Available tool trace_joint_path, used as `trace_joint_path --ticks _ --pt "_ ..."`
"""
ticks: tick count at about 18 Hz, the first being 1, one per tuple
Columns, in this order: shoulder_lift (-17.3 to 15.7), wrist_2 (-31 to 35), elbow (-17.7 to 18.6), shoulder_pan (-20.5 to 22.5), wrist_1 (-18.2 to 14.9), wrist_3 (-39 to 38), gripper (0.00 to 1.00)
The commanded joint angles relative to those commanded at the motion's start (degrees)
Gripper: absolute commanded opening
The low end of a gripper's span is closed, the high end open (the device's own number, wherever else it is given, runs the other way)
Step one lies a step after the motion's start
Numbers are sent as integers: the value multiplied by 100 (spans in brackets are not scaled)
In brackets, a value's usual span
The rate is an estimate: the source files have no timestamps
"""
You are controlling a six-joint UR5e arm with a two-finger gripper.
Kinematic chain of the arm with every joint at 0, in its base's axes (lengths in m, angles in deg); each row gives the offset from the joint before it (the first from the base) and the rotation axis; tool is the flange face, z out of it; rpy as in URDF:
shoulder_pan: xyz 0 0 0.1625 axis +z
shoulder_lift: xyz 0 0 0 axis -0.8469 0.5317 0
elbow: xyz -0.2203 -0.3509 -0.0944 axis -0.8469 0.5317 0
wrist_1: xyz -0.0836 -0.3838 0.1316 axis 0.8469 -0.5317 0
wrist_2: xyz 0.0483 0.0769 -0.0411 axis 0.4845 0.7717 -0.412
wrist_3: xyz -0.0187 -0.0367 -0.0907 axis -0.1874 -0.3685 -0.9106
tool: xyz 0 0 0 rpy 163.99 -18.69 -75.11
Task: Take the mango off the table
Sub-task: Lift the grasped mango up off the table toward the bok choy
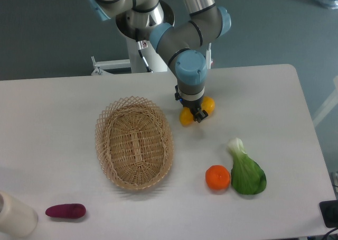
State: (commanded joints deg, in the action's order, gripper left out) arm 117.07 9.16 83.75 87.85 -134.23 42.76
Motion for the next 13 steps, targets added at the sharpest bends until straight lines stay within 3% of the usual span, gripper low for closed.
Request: trace_joint_path --ticks 5,9,13 --pt "-35 -26 -378 53 -158 9 58" --pt "-18 -88 -923 53 -676 -17 58" --pt "44 -219 -1143 70 -739 -96 59"
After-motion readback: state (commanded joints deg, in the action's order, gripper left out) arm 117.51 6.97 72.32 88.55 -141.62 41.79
